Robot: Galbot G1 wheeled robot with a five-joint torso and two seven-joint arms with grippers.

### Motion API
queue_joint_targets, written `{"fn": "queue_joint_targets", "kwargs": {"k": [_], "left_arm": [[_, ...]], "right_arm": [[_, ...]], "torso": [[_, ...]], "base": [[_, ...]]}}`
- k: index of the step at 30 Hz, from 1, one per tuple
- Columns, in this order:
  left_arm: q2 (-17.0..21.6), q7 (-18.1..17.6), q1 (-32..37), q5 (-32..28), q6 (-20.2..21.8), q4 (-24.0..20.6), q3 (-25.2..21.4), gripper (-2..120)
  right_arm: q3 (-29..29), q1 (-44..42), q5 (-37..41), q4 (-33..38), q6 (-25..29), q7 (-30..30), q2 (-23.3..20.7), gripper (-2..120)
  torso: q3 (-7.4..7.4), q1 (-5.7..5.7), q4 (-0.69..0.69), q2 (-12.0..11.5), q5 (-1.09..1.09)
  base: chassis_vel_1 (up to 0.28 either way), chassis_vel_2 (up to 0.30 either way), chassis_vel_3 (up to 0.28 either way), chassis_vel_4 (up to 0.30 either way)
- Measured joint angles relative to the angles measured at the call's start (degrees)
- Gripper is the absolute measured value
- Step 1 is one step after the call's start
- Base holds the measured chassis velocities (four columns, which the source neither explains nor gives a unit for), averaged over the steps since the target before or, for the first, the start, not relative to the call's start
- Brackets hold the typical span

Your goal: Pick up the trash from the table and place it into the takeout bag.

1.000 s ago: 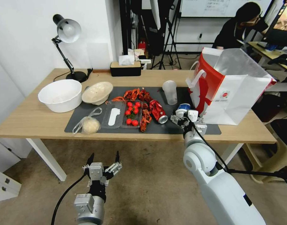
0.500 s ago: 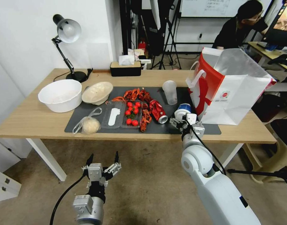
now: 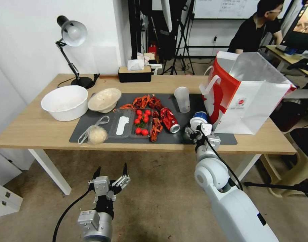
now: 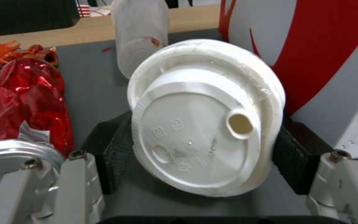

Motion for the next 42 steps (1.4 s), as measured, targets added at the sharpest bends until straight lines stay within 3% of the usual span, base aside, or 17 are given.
{"fn": "queue_joint_targets", "kwargs": {"k": [4,13,16,28,33,40,42], "left_arm": [[0.1,0.0,0.0,0.0,0.0,-0.2,-0.1,100],[-0.2,-0.2,0.0,-0.4,0.2,-1.9,0.5,100],[-0.2,-0.2,0.0,-0.5,0.2,-1.9,0.3,100],[-0.3,0.0,0.3,-0.8,0.6,-2.8,-0.4,100],[0.2,0.3,0.4,-0.8,0.8,-2.9,-0.8,100],[0.9,0.3,0.2,-1.7,0.8,-3.0,-1.1,100],[0.9,0.3,0.1,-2.4,0.8,-2.9,-1.0,100]], "right_arm": [[0.0,-0.2,-0.1,0.7,0.6,-1.7,-0.3,68],[2.8,0.4,-3.4,9.3,10.3,-20.2,-6.4,68],[4.3,2.3,-1.5,11.6,12.3,-22.0,-8.8,68],[10.2,11.2,11.5,14.2,12.2,-14.9,-16.1,68],[14.2,13.9,16.0,9.6,10.7,-11.3,-20.5,68],[15.9,15.7,18.4,2.2,9.9,-9.1,-22.8,68],[16.0,15.6,18.5,0.8,8.9,-9.0,-23.2,76]], "torso": [[0.01,0.0,0.01,0.0,0.03],[0.01,0.0,0.0,0.0,0.01],[0.01,0.0,0.01,0.0,0.01],[0.01,0.0,0.01,0.0,0.01],[0.01,0.0,-0.01,0.0,0.02],[0.01,0.0,0.0,0.0,0.02],[0.01,-0.01,0.0,0.0,0.02]], "base": [[0.0,0.0,0.0,0.0],[0.0,0.0,0.0,0.0],[0.0,0.0,0.0,0.0],[0.0,0.0,0.0,0.0],[0.0,0.0,0.0,0.0],[0.0,0.0,0.0,0.0],[0.0,0.0,0.0,0.0]]}}
